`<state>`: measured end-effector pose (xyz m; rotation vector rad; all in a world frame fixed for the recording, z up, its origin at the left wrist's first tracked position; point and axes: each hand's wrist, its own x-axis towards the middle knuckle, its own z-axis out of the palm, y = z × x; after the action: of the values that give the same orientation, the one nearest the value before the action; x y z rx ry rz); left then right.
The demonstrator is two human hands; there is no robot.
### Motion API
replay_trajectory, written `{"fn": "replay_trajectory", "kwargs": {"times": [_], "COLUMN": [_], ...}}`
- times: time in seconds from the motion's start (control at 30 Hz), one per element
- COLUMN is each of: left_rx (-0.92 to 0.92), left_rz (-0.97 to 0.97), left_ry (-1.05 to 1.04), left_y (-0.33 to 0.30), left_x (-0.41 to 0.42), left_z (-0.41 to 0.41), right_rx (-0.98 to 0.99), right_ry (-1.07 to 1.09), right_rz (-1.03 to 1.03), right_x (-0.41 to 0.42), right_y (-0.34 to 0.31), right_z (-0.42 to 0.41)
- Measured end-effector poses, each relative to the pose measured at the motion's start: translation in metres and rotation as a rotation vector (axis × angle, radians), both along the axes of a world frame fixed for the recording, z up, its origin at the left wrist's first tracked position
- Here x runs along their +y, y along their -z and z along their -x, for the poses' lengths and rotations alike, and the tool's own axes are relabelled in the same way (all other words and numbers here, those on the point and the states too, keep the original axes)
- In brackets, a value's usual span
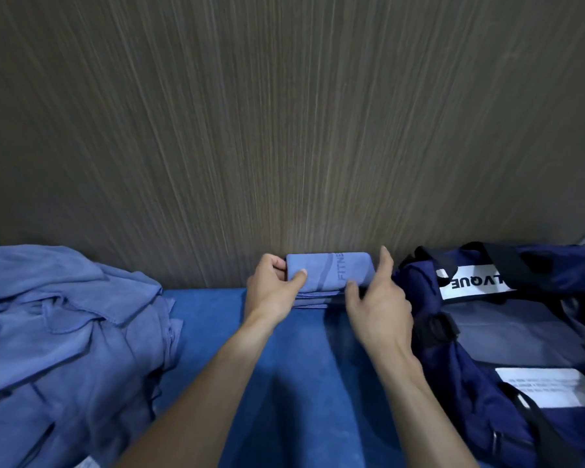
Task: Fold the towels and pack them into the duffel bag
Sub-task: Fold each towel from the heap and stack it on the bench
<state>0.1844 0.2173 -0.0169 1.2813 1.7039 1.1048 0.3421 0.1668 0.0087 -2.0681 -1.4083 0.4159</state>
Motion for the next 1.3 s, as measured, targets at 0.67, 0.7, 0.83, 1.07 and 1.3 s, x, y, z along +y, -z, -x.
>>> {"fn": "replay_trajectory", "kwargs": {"times": [0.67,0.7,0.83,1.07,1.3], "left_rx": [0.972,0.957,0.940,0.931,1.102], "left_rz": [-0.286,-0.252,-0.269,-0.502,-0.566], "left_ry": [0.617,0.643,0.646,0.374,0.000], "left_y": [0.031,0.026,0.000,-0.013,-0.058], "left_x": [-0.016,-0.014,-0.024,-0.081,-0.119], "left_z": [0.012,0.013,0.026,0.099,0.214], "right_rx": [-0.384,-0.394,-0.436,-0.541,-0.526], "right_ry": [-0.514,-0.514,-0.486,-0.492,-0.724], "right_rz": [0.059,0.067,0.060,-0.153,-0.159], "right_x": [0.008,0.008,0.006,-0.006,-0.050], "right_y": [0.048,0.048,0.039,0.033,0.039], "right_z": [-0.002,-0.002,0.000,0.028,0.092]}}
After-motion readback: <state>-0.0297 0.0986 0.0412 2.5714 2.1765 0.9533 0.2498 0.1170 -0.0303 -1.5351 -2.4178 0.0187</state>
